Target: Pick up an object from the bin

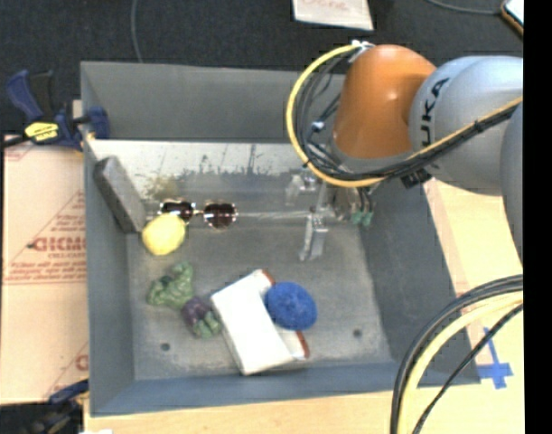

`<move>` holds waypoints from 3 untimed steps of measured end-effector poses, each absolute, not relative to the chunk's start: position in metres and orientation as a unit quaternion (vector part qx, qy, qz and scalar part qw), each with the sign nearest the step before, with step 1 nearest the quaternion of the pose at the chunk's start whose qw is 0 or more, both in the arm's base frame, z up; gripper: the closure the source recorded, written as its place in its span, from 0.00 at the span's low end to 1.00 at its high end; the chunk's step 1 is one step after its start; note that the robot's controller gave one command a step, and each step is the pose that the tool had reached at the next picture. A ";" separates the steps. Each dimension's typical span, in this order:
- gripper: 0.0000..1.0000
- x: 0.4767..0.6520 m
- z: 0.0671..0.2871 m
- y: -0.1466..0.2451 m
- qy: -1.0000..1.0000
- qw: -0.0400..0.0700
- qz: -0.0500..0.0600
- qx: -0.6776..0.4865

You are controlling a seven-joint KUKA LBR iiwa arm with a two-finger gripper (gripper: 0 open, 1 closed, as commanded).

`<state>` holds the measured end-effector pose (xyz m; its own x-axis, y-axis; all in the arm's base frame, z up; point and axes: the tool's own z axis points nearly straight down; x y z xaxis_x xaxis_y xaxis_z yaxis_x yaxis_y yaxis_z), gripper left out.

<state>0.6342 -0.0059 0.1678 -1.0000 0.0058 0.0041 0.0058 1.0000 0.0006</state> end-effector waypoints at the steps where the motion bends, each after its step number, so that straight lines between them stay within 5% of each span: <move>1: 0.00 0.636 0.173 -0.006 -1.000 -0.002 0.000 -0.003; 2: 0.00 0.582 0.070 0.056 -1.000 -0.002 -0.001 -0.014; 3: 0.00 0.562 0.119 0.008 -0.997 -0.010 0.001 -0.071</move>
Offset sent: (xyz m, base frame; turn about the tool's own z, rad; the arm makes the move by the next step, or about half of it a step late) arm -0.0530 0.0615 -0.0978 0.0272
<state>0.5621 0.0076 0.1192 -0.9898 0.1409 -0.0204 0.1409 0.9900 0.0001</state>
